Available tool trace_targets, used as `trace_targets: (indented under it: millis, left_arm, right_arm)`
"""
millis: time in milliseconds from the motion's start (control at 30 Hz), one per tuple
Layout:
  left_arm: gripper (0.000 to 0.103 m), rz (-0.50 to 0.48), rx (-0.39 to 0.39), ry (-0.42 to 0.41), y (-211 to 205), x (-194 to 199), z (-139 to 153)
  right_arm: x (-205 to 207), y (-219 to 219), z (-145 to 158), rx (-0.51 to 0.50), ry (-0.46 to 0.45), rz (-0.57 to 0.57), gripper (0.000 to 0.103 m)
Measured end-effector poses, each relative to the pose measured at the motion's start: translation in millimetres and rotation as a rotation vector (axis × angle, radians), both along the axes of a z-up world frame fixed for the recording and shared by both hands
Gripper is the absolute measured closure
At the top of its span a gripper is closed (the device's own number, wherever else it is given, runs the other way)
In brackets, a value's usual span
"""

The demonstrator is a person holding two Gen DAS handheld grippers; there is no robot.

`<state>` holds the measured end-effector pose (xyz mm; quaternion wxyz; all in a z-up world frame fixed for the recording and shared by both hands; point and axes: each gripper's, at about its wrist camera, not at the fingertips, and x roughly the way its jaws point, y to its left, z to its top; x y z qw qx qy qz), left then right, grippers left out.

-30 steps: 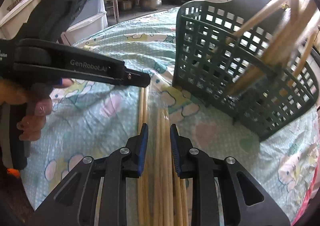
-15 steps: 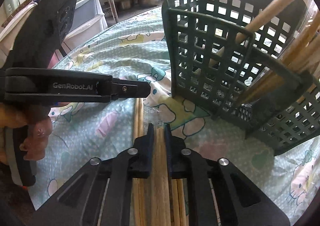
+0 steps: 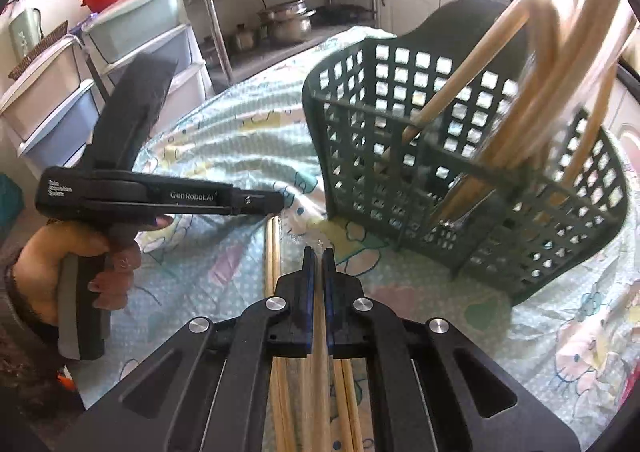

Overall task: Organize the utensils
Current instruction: 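Lower the left gripper onto the chopsticks and close while the right gripper closes on others, then lift the held chopsticks with both tools and carry them over the basket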

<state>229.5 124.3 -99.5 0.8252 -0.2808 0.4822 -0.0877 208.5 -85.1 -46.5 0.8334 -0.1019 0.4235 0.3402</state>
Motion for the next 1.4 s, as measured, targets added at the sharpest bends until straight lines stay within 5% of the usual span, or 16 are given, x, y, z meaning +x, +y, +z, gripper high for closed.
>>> trace_targets:
  millis: [700, 1400]
  left_arm:
    - [0.100, -0.050, -0.072, -0.306, -15, -66, 101]
    - [0.101, -0.199, -0.033, -0.454, -70, -84, 166]
  right_arm:
    - [-32, -47, 70, 0.220, -0.120, -0.100, 0.099]
    - [-45, -96, 110, 0.323, -0.288, -0.251, 0.099]
